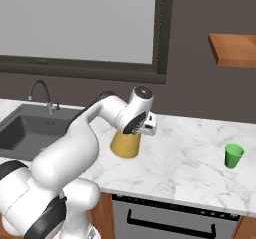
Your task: Place the pitcher and cup on the dining counter for serving.
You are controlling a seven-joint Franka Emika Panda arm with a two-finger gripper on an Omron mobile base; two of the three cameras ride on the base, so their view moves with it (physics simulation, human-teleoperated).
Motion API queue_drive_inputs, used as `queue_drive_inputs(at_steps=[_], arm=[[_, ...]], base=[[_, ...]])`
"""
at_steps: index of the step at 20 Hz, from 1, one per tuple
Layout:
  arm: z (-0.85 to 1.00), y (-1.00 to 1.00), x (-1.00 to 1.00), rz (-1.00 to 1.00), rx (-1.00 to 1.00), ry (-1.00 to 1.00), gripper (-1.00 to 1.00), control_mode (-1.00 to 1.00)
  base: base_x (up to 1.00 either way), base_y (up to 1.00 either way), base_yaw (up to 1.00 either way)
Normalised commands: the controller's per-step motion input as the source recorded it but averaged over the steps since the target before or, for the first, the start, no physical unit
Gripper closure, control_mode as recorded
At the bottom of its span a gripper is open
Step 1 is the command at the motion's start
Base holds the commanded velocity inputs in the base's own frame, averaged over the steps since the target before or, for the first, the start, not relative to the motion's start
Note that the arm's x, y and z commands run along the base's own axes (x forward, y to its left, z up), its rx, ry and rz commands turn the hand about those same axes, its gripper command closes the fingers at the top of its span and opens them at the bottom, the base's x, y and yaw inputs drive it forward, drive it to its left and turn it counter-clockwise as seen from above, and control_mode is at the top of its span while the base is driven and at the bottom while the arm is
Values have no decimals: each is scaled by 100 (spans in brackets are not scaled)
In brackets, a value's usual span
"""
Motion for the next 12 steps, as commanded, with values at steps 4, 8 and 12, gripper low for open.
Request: queue_drive_inputs(at_steps=[4,8,12], arm=[[72,9,-57,0,-2,-42,100,-100],[81,9,-51,0,-5,-43,100,-100],[81,13,-19,0,-3,-23,100,-100]], base=[[0,0,0],[0,0,0],[0,0,0]])
